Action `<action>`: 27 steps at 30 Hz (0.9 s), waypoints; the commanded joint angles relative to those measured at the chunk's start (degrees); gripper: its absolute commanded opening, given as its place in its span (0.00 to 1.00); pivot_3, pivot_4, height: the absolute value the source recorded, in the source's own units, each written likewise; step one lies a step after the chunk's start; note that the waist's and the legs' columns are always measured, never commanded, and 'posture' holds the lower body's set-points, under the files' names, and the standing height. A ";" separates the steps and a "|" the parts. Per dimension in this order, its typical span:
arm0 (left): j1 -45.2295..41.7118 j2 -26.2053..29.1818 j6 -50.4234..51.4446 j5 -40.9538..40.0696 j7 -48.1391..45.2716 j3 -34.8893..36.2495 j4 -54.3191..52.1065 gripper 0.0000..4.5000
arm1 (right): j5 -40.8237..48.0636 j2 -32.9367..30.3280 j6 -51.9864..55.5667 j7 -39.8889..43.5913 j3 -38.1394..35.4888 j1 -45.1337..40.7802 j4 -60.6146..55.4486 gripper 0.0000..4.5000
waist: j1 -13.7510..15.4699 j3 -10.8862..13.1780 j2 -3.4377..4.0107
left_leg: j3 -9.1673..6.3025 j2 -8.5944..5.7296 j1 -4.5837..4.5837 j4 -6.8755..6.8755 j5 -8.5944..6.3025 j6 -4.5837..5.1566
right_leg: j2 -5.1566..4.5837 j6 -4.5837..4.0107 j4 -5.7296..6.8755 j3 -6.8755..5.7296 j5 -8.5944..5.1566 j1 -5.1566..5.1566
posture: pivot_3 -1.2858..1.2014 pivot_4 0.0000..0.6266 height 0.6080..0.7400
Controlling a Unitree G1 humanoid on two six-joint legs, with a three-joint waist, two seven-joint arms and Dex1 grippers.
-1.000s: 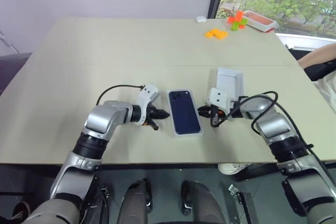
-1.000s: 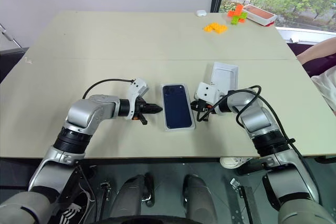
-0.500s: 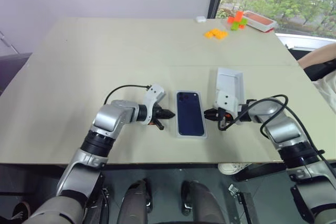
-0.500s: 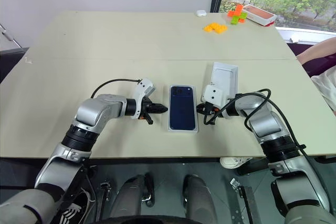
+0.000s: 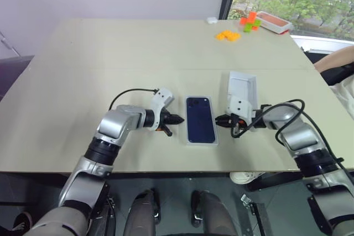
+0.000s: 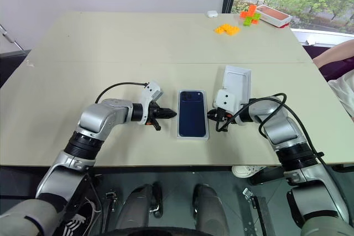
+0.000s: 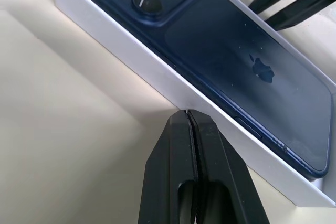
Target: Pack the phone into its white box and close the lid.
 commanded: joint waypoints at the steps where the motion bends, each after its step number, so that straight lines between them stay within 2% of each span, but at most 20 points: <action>1: 0.78 2.78 -0.75 -2.01 -1.14 2.91 -5.69 0.02 | 2.04 -2.52 0.52 1.05 -3.62 -3.05 -1.79 0.11 | -0.05 0.02 0.03 | 0.00 0.00 0.00 0.00 0.00 0.00 | 0.00 0.00 0.00 0.00 0.00 0.00 | 0.52 0.24 1.00; 5: 0.61 5.39 -1.73 -3.36 -0.12 7.26 -7.11 0.02 | 5.02 -3.24 5.44 0.68 -6.50 -7.22 -2.63 0.11 | -0.26 0.14 0.19 | 0.01 0.01 -0.01 -0.02 0.00 0.00 | 0.01 0.00 0.02 0.01 0.00 -0.06 | 0.52 0.24 1.00; 10: -0.48 6.39 -7.03 -4.25 0.75 12.66 -5.20 0.02 | 4.63 2.32 19.61 -9.91 -8.30 -15.36 2.02 0.11 | -0.13 0.13 0.19 | -0.03 0.04 0.01 -0.04 0.00 -0.01 | 0.02 -0.05 0.01 0.00 0.03 -0.05 | 0.52 0.24 1.00; 13: -0.85 7.13 -8.25 -5.35 -0.02 14.68 -3.40 0.02 | 4.46 3.50 24.36 -11.83 -7.86 -18.36 5.42 0.11 | 0.07 0.13 0.19 | 0.03 0.04 -0.04 -0.03 0.00 -0.01 | -0.03 -0.22 0.00 0.00 0.13 -0.09 | 0.52 0.24 1.00; 14: -0.94 7.47 -7.52 -6.19 -0.45 15.30 -2.89 0.06 | 4.66 3.87 26.15 -12.59 -8.07 -19.55 6.85 0.11 | 0.16 0.14 0.19 | 0.04 0.02 -0.07 -0.04 0.00 0.00 | -0.04 -0.20 0.00 0.00 0.12 -0.08 | 0.52 0.24 1.00; 17: -0.39 7.93 -10.42 -5.71 0.26 16.34 -1.57 0.28 | 3.83 4.63 28.48 -15.98 -8.34 -22.86 11.44 0.28 | 0.06 0.14 0.21 | 0.11 0.01 -0.11 -0.03 -0.01 0.02 | -0.04 -0.16 -0.07 0.01 0.10 -0.08 | 0.52 0.24 1.00; 18: -0.04 8.12 -11.61 -5.31 0.39 16.29 -1.52 0.42 | 3.54 4.82 29.21 -17.16 -8.25 -23.66 12.69 0.41 | -0.01 0.14 0.21 | 0.15 0.01 -0.13 -0.03 -0.02 0.04 | -0.04 -0.15 -0.10 0.01 0.10 -0.09 | 0.52 0.24 1.00; 22: 0.96 8.52 -11.37 -6.33 -0.08 16.37 -2.40 0.84 | 4.27 6.03 33.91 -19.58 -8.26 -26.71 16.88 0.85 | -0.15 0.14 0.21 | 0.20 0.02 -0.13 -0.05 -0.04 0.07 | 0.01 -0.13 -0.13 0.02 0.10 -0.08 | 0.52 0.24 1.00; 27: 1.02 8.41 -12.32 -6.63 0.60 16.85 -1.98 0.84 | 5.08 8.75 41.79 -25.20 -10.86 -33.71 25.85 0.85 | -0.28 0.19 0.28 | 0.28 0.04 -0.13 -0.05 -0.03 0.07 | 0.04 -0.13 0.02 0.02 0.10 -0.16 | 0.52 0.24 1.00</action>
